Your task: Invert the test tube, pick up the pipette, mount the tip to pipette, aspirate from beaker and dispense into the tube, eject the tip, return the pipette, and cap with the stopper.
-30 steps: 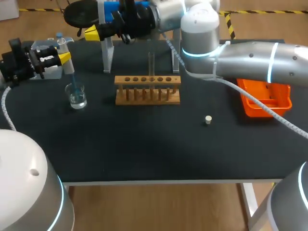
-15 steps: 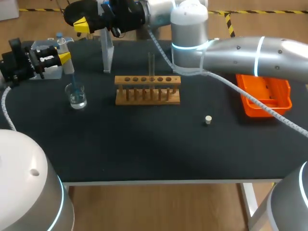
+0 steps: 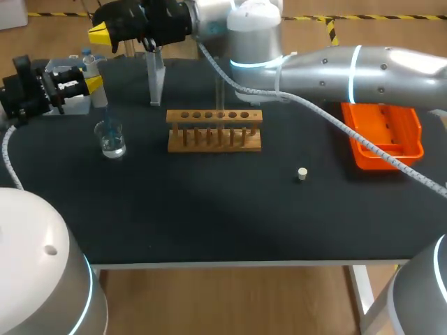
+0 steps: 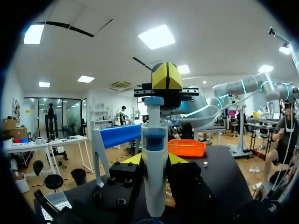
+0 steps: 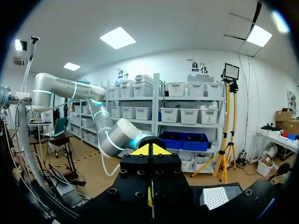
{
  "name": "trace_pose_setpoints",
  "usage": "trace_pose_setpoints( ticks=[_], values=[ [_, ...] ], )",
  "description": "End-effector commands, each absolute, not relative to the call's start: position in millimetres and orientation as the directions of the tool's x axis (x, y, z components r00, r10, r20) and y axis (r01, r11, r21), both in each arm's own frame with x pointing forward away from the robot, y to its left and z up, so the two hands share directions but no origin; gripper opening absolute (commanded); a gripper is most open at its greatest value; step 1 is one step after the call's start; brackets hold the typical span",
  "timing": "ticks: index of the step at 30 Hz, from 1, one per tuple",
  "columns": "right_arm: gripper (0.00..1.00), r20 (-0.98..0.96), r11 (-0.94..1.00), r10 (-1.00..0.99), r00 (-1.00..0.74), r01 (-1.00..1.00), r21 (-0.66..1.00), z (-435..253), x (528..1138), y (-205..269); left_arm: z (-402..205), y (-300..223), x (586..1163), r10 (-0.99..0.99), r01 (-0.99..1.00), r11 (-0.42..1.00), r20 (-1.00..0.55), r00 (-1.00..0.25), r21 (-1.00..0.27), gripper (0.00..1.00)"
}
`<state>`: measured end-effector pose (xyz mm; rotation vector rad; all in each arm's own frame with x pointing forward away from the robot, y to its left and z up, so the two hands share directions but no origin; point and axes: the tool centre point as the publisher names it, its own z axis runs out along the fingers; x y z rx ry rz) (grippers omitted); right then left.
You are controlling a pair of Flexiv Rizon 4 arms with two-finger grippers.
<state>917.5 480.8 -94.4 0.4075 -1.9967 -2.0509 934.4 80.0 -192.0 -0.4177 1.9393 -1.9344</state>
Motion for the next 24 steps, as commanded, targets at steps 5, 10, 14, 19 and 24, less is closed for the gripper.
trace_pose_setpoints(
  ticks=[5,10,14,19,24],
  values=[
    [0.0,-0.023,-0.028,-0.377,-0.926,-0.013,1.0,-97.4,923.8,501.9,-192.2,81.0,933.8,-0.454,0.051,0.013,-0.051,-0.89,-0.999,0.0],
    [0.0,-0.019,-0.02,-0.375,-0.927,-0.013,1.0,-99.2,925.0,508.5,-192.2,81.0,933.8,-0.454,0.051,0.013,-0.051,-0.89,-0.999,0.0],
    [0.0,-0.015,-0.016,-0.371,-0.929,-0.01,1.0,-101.6,928.0,512.9,-192.2,81.0,933.8,-0.454,0.051,0.013,-0.051,-0.89,-0.999,0.0],
    [0.0,-0.006,-0.012,-0.367,-0.93,-0.002,1.0,-104.5,931.1,516.9,-192.2,81.0,933.8,-0.454,0.051,0.013,-0.051,-0.89,-0.999,0.0],
    [0.0,0.011,0.001,-0.368,-0.93,0.011,1.0,-110.6,930.8,518.9,-192.2,81.0,933.8,-0.454,0.051,0.013,-0.051,-0.89,-0.999,0.0]
  ],
)
